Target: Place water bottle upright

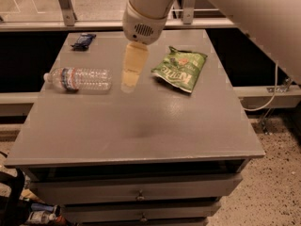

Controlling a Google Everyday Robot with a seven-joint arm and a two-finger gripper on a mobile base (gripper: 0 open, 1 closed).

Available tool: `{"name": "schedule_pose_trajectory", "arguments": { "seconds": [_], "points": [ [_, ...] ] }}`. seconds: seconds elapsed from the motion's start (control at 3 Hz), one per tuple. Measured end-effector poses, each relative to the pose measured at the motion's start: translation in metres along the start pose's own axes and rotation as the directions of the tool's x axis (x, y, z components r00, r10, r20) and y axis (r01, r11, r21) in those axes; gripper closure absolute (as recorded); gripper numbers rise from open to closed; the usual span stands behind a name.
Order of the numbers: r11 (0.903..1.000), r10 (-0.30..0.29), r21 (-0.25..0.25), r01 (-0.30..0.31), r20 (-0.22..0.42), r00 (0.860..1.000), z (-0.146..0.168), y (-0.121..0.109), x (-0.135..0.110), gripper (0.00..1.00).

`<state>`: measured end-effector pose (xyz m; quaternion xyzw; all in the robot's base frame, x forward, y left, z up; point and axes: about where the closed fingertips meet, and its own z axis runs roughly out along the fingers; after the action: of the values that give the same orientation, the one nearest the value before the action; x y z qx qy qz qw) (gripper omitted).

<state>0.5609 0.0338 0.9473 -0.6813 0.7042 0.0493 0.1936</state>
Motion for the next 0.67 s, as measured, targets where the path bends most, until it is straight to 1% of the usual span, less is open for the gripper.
{"name": "schedule_pose_trajectory", "arguments": {
  "seconds": [0.33, 0.67],
  "points": [
    [0.9978, -0.040, -0.054, 0.038, -0.034, 0.999, 0.025, -0.006, -0.027, 0.00],
    [0.9910, -0.099, -0.097, 0.092, -0.064, 0.993, 0.060, -0.023, -0.076, 0.00]
  ]
}}
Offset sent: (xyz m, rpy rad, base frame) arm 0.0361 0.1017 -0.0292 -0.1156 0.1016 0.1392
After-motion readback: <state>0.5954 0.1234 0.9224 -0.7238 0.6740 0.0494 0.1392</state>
